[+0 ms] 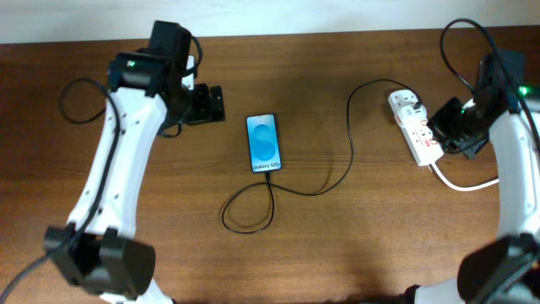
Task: Plug charger to phone and switch on socket
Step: 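Press the power strip's red switch down with the right gripper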
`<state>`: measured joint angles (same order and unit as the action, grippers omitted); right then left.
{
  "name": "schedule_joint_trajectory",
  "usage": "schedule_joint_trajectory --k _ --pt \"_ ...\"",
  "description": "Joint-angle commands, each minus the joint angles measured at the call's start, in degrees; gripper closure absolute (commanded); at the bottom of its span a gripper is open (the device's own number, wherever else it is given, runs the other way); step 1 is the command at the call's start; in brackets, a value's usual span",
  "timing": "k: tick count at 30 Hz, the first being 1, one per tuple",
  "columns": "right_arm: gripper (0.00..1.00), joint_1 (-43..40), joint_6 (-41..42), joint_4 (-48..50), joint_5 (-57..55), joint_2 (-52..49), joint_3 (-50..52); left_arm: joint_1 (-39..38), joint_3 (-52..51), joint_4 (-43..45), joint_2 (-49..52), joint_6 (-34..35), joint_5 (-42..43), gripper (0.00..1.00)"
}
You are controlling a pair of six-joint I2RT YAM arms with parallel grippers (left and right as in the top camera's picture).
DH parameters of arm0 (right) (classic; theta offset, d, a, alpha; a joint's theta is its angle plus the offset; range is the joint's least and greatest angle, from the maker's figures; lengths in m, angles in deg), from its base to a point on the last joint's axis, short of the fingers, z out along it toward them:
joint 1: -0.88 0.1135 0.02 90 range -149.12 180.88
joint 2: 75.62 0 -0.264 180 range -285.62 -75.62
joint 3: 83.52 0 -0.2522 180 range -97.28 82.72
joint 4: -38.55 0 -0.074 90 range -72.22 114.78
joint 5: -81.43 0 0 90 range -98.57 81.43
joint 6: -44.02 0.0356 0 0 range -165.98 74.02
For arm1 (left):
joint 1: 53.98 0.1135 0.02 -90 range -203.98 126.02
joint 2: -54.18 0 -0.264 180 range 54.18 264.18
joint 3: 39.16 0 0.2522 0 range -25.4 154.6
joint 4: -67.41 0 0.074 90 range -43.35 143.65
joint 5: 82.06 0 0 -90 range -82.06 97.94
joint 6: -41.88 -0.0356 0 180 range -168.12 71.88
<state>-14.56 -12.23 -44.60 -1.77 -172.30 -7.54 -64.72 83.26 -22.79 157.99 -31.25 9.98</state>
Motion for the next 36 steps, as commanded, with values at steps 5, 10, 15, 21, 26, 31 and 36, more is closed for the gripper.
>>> schedule_joint_trajectory --k 5,10,15,21,26,31,36 --pt "0.96 -5.53 -0.98 1.46 0.52 -13.42 -6.36 0.26 -10.95 2.71 -16.33 -0.66 -9.86 0.01" --pt "0.96 -5.6 -0.94 6.21 4.98 -16.87 -6.47 0.33 -28.7 11.13 -33.97 0.96 -15.15 0.01" --pt "0.95 -5.6 -0.31 10.16 6.34 -18.12 -6.54 0.33 -36.61 11.47 -48.54 1.75 -20.5 0.01" --pt "0.95 -5.49 0.33 10.08 7.17 -22.6 -10.43 0.33 -37.77 7.93 -57.86 1.95 -20.55 0.01" --pt "0.96 -4.04 -0.07 8.61 8.2 -28.37 -15.45 0.33 -37.81 5.2 -58.14 1.95 -22.03 0.01" --pt "0.96 -4.0 0.15 9.53 8.5 -31.5 -15.45 0.31 -37.83 4.72 -58.14 1.92 -22.01 0.01" --pt "0.96 -4.07 1.51 12.5 9.33 -31.89 -15.45 0.31 -38.14 3.06 -58.14 1.92 -22.01 0.01"
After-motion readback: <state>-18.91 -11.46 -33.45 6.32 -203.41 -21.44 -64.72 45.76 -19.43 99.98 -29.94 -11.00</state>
